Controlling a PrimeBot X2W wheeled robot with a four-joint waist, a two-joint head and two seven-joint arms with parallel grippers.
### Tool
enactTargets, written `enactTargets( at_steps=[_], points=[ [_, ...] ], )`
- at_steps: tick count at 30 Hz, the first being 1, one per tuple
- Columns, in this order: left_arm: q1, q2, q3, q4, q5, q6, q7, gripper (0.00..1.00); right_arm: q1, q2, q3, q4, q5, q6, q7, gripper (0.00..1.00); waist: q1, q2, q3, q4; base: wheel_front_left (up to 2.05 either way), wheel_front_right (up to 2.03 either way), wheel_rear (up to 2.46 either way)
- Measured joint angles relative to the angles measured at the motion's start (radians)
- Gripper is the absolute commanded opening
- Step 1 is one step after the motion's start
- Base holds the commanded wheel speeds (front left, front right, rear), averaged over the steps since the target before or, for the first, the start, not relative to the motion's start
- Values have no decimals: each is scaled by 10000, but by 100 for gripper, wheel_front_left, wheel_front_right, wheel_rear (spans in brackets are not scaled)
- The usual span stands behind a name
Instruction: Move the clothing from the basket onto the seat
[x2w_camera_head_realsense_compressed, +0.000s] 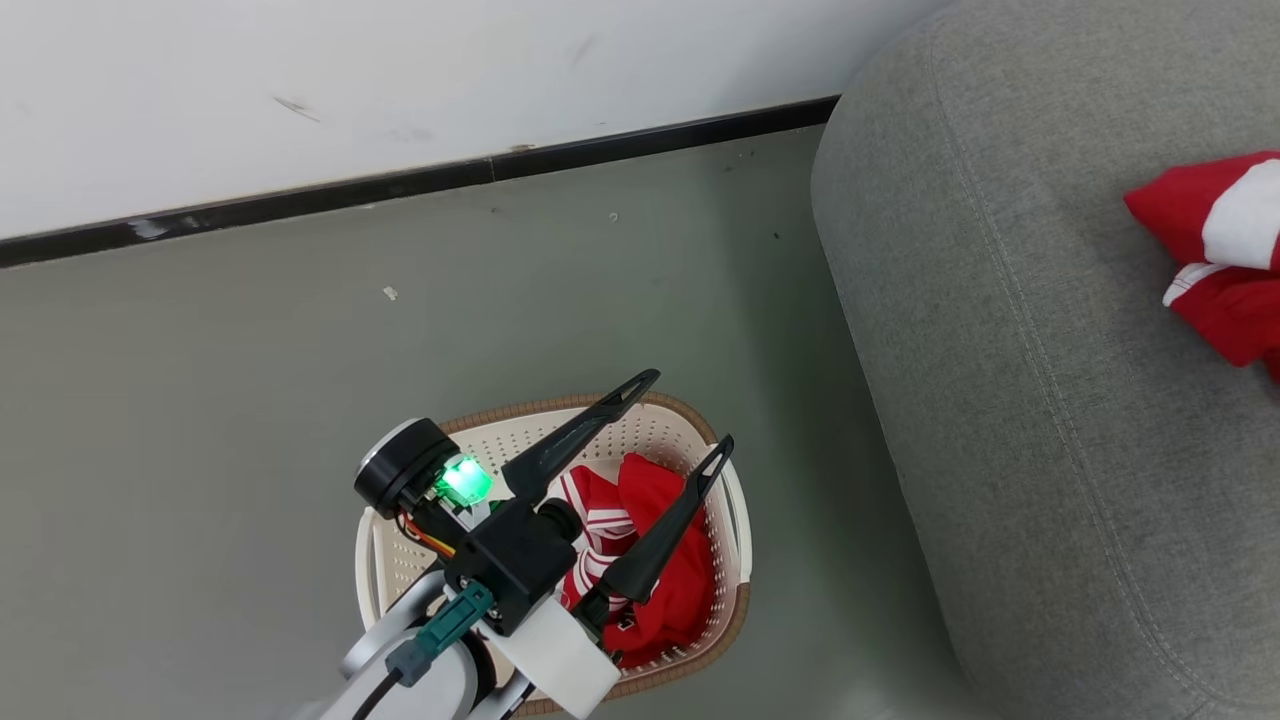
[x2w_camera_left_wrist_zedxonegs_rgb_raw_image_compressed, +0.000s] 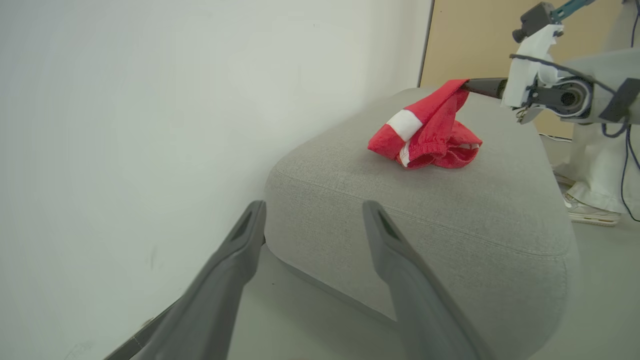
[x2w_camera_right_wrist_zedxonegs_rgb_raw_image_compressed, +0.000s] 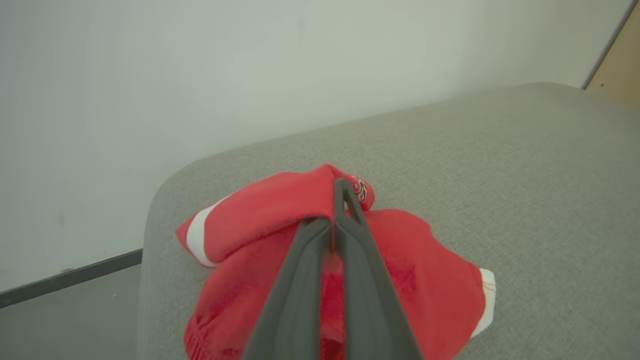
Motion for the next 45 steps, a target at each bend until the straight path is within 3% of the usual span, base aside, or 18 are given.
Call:
enactTargets(
  at_steps=[9, 10, 12, 13, 14, 31, 45],
  points=[
    [-193, 48, 171, 104, 13, 0, -117, 100, 364, 738, -38, 121, -54, 2, -82, 0, 0, 0, 283, -56, 0, 0, 0],
    [-193, 59, 192, 130, 13, 0, -123, 100, 383, 790, -36, 128, -84, 2, -82, 4, 0, 0, 273, -66, 0, 0, 0],
    [-192, 69, 253, 219, 12, 2, -163, 100, 589, 880, -69, 82, -104, 0, -82, 35, 0, 0, 239, -97, 0, 0, 0],
    [-191, 69, 268, 265, 8, 2, -194, 100, 648, 915, -109, 15, -121, 2, -82, 89, 0, 0, 223, -106, 0, 0, 0],
    [-189, 69, 278, 303, -6, 2, -251, 100, 703, 941, -127, -63, -153, 2, -84, 100, 0, 0, 206, -117, 0, 0, 0],
    [248, 113, 596, 1097, -385, 104, -780, 100, 2476, 1783, -470, -2240, -897, 2, -84, 100, 0, 0, -457, -404, 0, 0, 0],
    [1076, 142, 1613, 1841, -984, 738, -1267, 100, 2767, 2428, 1490, -3674, -1419, 2, -84, 100, 0, 0, -1450, -457, 0, 0, 0]
  ],
)
